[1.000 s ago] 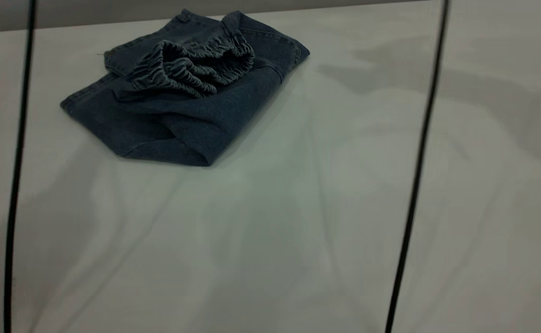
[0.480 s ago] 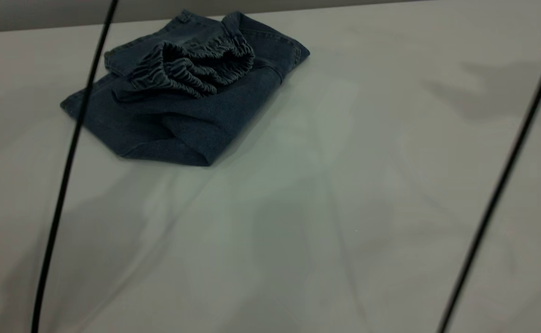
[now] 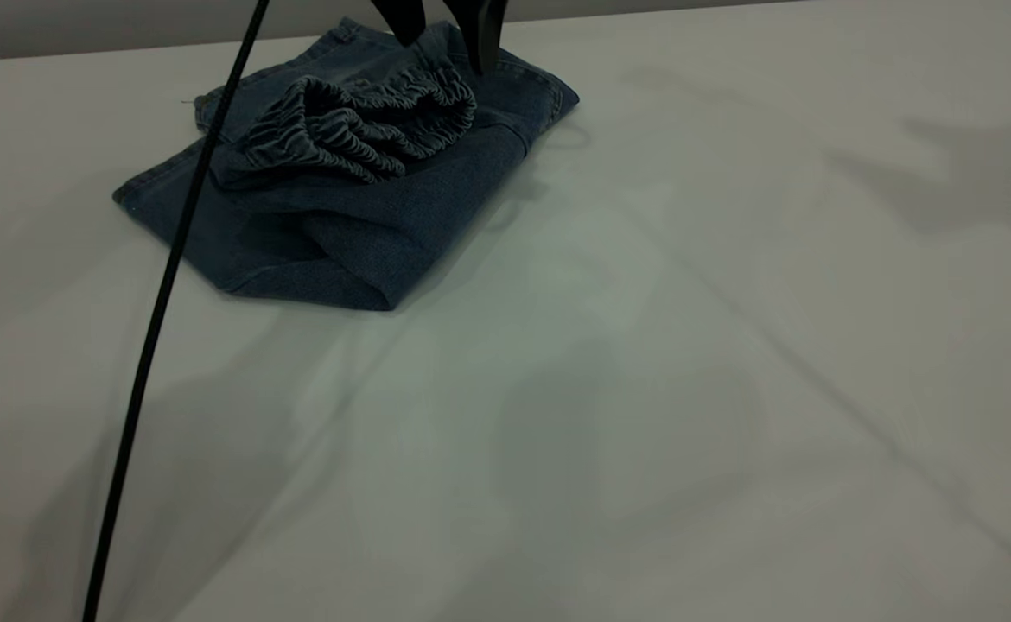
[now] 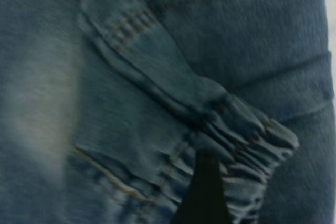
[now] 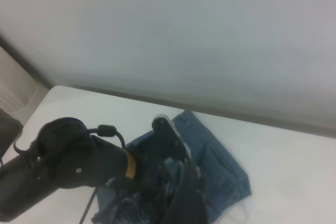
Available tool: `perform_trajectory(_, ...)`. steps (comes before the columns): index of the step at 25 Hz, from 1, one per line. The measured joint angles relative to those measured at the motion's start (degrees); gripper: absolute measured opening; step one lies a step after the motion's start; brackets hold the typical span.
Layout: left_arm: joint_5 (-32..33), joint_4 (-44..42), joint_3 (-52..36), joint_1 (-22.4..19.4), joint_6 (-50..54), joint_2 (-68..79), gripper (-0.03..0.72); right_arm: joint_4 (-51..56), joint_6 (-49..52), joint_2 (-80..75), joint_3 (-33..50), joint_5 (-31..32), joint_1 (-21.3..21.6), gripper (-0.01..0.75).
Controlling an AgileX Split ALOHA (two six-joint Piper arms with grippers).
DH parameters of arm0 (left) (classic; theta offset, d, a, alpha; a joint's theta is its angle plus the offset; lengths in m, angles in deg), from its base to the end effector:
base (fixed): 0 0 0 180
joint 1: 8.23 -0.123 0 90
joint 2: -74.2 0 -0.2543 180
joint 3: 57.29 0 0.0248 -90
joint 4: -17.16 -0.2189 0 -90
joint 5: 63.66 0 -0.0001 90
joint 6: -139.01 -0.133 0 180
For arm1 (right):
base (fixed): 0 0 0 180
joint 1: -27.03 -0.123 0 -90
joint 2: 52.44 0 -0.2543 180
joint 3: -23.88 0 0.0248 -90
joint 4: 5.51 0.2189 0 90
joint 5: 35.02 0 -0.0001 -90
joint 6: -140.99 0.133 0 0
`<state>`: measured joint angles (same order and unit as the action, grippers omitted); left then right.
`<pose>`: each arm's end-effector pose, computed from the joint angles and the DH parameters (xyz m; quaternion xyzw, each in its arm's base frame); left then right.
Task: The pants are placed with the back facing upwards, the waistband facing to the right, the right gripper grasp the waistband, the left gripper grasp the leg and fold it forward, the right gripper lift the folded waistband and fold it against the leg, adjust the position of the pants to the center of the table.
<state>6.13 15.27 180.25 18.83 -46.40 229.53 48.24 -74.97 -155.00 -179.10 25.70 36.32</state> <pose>0.4292 -0.2146 0.0942 0.2817 0.9532 -0.0046 0.1092 0.3530 0.0371 0.3795 -0.1214 0.8335 0.2951 0.4511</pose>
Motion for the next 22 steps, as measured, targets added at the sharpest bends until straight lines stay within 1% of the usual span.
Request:
perform_trajectory(3,0.1,0.12,-1.35,0.05,-0.16,0.24,0.546,0.0,0.0,0.0,0.0,-0.04,0.0,0.584)
perform_trajectory(12,0.03,-2.17,-1.35,0.05,-0.24,4.45,0.546,0.04,0.0,0.0,0.0,-0.11,0.0,0.584)
perform_trajectory(15,0.03,-3.8,-1.3,0.05,-0.24,4.58,0.525,0.06,0.0,0.0,0.0,-0.11,0.0,0.584)
perform_trajectory(17,0.18,-4.48,-1.2,0.05,-0.24,4.58,0.482,0.06,0.0,0.0,0.0,-0.11,0.0,0.584)
perform_trajectory(19,0.19,-4.83,-1.13,0.05,-0.24,4.58,0.417,0.06,0.0,0.0,0.0,-0.06,0.0,0.584)
perform_trajectory(22,0.19,-7.33,-1.13,0.05,-0.24,4.58,0.288,0.06,0.0,0.0,0.0,0.0,0.0,0.584)
